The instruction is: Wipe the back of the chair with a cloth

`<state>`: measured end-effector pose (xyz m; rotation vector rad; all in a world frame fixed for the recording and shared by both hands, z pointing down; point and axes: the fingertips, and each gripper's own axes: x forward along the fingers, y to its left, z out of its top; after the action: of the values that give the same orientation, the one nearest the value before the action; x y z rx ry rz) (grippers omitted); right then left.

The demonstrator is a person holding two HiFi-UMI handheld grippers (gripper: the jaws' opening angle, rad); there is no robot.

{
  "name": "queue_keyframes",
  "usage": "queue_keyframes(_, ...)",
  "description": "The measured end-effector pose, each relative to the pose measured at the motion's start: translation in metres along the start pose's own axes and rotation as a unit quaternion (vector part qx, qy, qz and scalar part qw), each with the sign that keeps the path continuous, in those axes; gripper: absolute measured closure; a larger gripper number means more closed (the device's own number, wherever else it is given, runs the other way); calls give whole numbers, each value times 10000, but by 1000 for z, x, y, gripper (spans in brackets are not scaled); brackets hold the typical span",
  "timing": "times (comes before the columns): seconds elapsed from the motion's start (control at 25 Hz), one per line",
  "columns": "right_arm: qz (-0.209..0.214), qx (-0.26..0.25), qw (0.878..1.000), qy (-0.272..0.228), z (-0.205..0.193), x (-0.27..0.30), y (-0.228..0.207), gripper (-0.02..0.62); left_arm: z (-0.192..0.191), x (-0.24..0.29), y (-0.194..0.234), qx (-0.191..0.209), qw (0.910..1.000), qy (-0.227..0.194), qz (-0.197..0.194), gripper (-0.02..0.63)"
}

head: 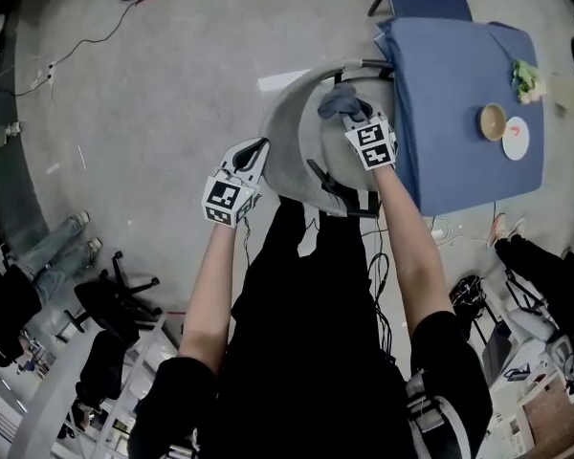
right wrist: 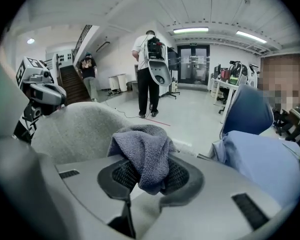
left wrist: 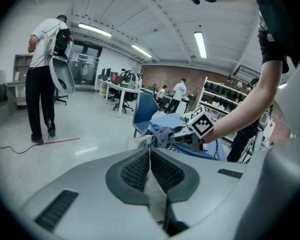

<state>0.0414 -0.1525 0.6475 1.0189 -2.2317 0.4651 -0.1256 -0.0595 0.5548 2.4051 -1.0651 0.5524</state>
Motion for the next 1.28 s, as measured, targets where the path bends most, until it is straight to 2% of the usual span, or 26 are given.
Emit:
queue_keyframes(0.16, 15, -54, 9999, -103, 10, -33, 14, 474, 16, -2, -24, 276, 9991, 20, -318, 580)
queue_keyframes(0.4, 25, 4, 9994, -335, 22, -84, 34, 474, 45, -18, -43, 379, 9983, -212, -393, 580)
queue_keyframes(0.52, 103, 110, 9985, -524, 28, -111, 47, 474, 49, -27, -63, 509, 9968, -211, -571, 580)
queue_keyframes(0.72, 140, -89, 9973, -720, 44, -154, 75, 475, 55, -52, -85, 654, 9946, -151, -790, 580)
queue_keyframes(0.88, 83, -23, 9966, -823, 39, -188, 95, 476, 58, -68, -105, 749, 9922, -207, -977, 580)
queue_keyframes(1.16, 152, 309, 9959, -835, 22, -229, 143, 476, 74, -101, -122, 867, 9900, -480, -1006, 580)
queue_keyframes(1.28, 178, 278, 9950, -942, 27, -240, 161, 476, 76, -115, -128, 997, 9878, -564, -1055, 580)
